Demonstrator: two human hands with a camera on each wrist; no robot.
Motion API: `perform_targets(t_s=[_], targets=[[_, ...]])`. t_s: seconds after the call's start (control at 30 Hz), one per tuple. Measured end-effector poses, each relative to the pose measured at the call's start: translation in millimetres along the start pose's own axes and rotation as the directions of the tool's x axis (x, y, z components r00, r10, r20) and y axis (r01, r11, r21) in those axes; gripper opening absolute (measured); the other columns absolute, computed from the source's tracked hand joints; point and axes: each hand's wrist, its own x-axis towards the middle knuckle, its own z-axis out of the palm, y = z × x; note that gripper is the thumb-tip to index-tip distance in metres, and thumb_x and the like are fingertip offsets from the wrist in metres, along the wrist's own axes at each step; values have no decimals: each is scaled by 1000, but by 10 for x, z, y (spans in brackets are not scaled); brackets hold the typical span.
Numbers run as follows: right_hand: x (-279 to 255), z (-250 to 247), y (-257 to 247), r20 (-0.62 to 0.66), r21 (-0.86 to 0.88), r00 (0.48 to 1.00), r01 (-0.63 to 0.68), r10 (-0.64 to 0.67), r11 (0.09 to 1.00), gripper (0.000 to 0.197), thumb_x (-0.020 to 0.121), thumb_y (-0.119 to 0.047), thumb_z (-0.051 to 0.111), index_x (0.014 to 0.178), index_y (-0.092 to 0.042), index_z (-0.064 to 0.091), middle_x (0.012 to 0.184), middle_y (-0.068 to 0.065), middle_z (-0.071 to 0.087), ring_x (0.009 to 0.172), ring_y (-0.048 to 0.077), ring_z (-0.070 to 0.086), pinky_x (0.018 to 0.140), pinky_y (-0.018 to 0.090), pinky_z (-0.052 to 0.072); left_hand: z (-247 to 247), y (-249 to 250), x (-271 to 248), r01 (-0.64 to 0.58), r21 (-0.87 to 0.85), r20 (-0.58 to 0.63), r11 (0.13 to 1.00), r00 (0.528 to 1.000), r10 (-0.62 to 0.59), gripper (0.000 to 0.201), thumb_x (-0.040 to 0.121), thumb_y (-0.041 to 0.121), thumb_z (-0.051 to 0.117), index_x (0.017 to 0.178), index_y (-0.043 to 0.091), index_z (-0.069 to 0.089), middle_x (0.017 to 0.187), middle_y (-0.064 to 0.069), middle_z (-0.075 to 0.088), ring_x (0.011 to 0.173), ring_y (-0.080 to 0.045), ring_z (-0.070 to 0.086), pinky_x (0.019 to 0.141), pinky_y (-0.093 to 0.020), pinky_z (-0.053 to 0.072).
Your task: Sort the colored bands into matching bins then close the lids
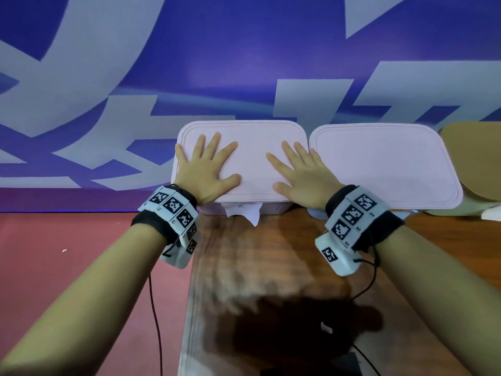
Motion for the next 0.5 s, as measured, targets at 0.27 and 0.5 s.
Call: perform_targets(t_s=[0.27,0.5], targets=[[-37,-40,24,-66,93,997,52,-46,994,57,98,-43,31,149,-32,9,158,5,-4,145,25,-7,116,40,-5,-91,18,-42,-10,-79,-56,997,998,6,89,63,68,11,145,36,26,158,1,14,145,-25,8,111,-60,2],[-327,-313,189,-187,292,982,54,2,955,36,94,-20,43,129,-19,53,132,6,51,127,25,34,106,39,31,-386,184,-126,-112,-85,-94,990,990,104,51,84,36,38,126,13,54,137,-6,48,129,-27,37,103,-41,31]])
